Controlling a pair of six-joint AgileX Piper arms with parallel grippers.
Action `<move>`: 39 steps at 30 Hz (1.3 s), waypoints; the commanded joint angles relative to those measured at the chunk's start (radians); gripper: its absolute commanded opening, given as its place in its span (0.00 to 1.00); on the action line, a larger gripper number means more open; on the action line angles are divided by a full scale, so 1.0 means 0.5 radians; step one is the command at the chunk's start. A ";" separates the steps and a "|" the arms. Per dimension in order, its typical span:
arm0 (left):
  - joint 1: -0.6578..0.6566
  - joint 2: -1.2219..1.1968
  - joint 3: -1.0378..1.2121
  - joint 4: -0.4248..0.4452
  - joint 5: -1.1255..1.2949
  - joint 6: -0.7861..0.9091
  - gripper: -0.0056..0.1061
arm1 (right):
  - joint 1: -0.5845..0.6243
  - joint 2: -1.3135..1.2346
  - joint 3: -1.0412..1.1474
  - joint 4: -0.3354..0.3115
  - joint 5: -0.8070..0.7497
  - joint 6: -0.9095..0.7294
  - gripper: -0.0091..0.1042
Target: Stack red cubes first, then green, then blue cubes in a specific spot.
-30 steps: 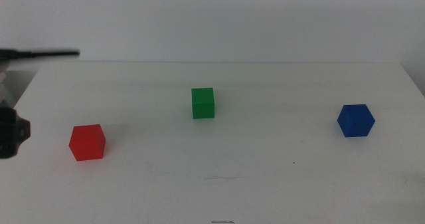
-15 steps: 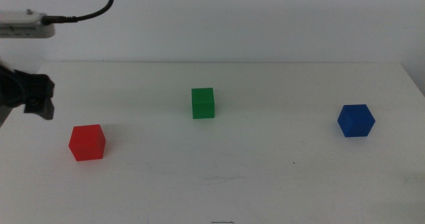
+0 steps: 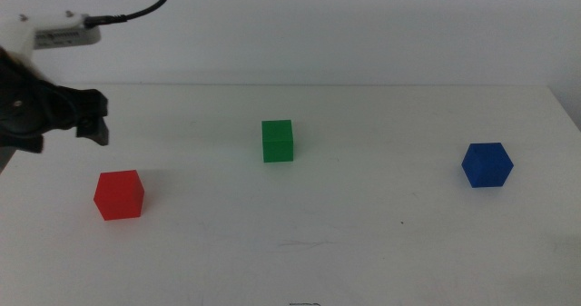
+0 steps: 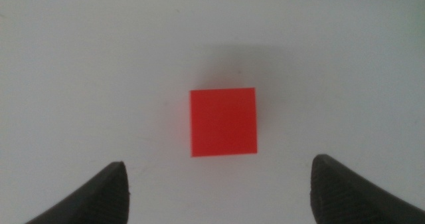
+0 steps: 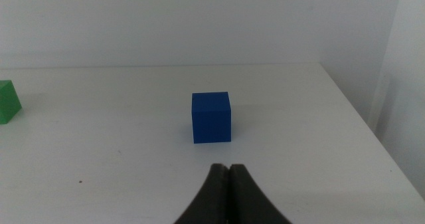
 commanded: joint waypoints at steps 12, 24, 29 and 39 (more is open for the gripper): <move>-0.007 0.513 -0.354 -0.119 0.114 -0.039 0.89 | -0.005 -0.030 -0.036 -0.016 -0.151 -0.019 0.07; -0.007 0.713 -0.354 -0.179 -0.027 -0.037 0.89 | -0.005 -0.030 -0.036 -0.016 -0.151 -0.019 0.07; -0.007 0.791 -0.354 -0.179 -0.049 -0.037 0.89 | -0.005 -0.030 -0.036 -0.016 -0.151 -0.019 0.07; -0.007 0.880 -0.352 -0.179 -0.021 -0.034 0.82 | -0.005 -0.030 -0.036 -0.016 -0.151 -0.019 0.07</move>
